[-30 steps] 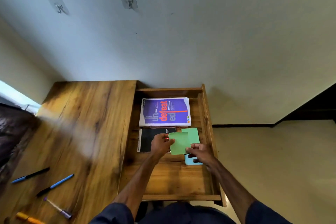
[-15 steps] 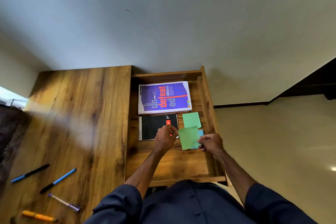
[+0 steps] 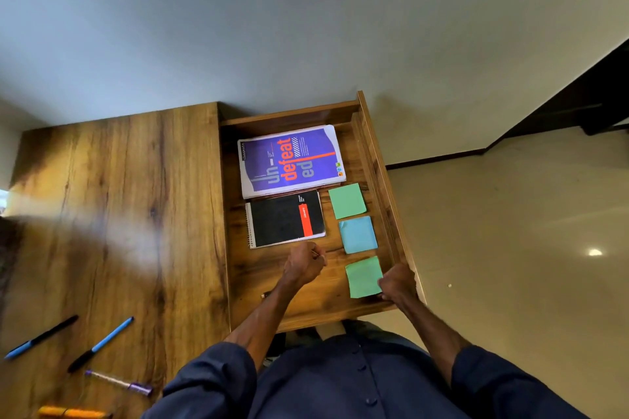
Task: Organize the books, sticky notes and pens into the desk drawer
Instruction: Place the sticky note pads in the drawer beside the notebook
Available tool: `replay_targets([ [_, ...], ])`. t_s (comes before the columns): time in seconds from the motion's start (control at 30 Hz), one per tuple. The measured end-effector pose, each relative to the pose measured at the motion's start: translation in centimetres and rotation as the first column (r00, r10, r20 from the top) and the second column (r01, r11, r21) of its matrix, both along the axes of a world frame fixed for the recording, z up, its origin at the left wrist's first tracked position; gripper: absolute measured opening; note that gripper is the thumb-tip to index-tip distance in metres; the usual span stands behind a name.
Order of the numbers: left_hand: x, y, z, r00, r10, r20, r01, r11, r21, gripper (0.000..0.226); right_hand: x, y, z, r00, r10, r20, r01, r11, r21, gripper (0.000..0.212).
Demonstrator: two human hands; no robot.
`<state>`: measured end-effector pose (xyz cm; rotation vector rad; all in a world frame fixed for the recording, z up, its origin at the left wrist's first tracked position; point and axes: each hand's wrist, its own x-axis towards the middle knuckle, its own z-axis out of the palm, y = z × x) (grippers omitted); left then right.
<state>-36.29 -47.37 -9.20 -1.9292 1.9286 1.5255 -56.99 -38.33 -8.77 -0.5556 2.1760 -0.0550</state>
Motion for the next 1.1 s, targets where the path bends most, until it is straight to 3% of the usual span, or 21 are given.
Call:
replay_targets([
  [0.17,0.2,-0.1,-0.3,1.000,-0.016,0.003,0.016,1.000,0.022,0.009,0.4,-0.1,0.6,0.963,0.245,-0.116,-0.241,0.969,0.049,0.026],
  [0.3,0.0,-0.3,0.1,0.999,-0.032,0.008,0.032,0.998,0.045,0.010,1.3,-0.1,0.6,0.902,0.392,-0.183,-0.405,0.914,-0.037,0.027],
  [0.4,-0.3,-0.1,0.5,1.000,-0.028,0.008,0.028,0.998,0.055,0.013,2.3,-0.5,-0.7,0.788,0.599,-0.146,-0.612,0.788,-0.072,0.032],
  [0.5,-0.4,0.3,0.5,0.999,-0.033,0.004,0.032,0.997,0.069,0.013,3.3,-0.3,-2.0,0.675,0.735,-0.065,-0.737,0.676,-0.011,0.045],
  [0.63,0.0,0.8,0.7,1.000,-0.021,-0.006,0.022,0.997,0.077,0.014,2.6,1.1,-2.6,0.664,0.748,-0.013,-0.747,0.664,0.040,0.043],
  [0.8,0.4,1.3,0.9,1.000,-0.026,-0.014,0.027,0.997,0.073,0.015,0.7,2.4,-3.6,0.724,0.690,-0.012,-0.690,0.723,-0.037,0.044],
  [1.1,0.4,1.7,1.1,1.000,-0.015,-0.007,0.016,0.996,0.085,0.008,0.5,2.3,-3.6,0.716,0.698,-0.009,-0.698,0.714,-0.055,0.044],
])
